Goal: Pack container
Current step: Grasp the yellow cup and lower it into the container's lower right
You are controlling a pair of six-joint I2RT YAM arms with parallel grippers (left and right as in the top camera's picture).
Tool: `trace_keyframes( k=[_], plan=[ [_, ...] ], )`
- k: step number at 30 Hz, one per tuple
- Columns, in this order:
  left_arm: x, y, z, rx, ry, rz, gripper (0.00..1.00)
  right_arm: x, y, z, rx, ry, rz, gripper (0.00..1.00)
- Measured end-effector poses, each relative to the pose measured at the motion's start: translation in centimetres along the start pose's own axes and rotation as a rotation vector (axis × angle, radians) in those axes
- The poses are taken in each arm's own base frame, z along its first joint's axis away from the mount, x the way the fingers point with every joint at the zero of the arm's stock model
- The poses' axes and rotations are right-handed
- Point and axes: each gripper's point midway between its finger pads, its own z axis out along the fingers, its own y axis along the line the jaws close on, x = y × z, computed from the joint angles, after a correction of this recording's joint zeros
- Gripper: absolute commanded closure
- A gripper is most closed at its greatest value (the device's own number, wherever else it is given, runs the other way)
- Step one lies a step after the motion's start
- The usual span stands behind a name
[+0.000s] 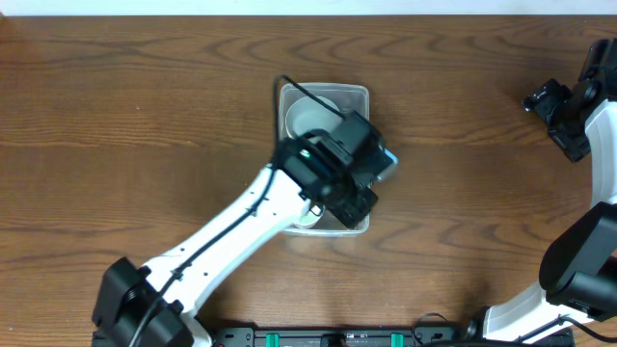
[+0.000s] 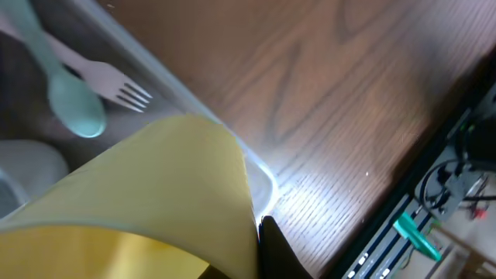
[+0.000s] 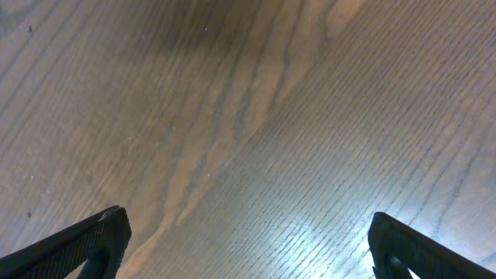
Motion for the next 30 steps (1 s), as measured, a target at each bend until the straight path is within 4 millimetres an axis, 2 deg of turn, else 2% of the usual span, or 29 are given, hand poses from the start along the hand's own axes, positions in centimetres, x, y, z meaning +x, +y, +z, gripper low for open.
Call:
trace_keyframes(
  k=[4, 10, 17, 23, 30],
  plan=[
    [0.5, -0.4, 1.6, -0.034, 0.046, 0.031, 0.94, 0.0, 0.0, 0.0, 0.000, 0.000, 0.000, 0.01],
    [1.2, 1.3, 3.9, -0.109, 0.114, 0.024, 0.94, 0.0, 0.0, 0.0, 0.000, 0.000, 0.000, 0.01],
    [1.2, 2.4, 4.1, -0.171, 0.120, 0.026, 0.94, 0.0, 0.0, 0.0, 0.000, 0.000, 0.000, 0.01],
    [1.2, 2.9, 4.0, -0.201, 0.118, 0.024, 0.69, 0.0, 0.0, 0.0, 0.000, 0.000, 0.000, 0.01],
    [1.2, 3.1, 4.0, -0.212, 0.117, 0.021, 0.67, 0.0, 0.0, 0.0, 0.000, 0.000, 0.000, 0.01]
  ],
)
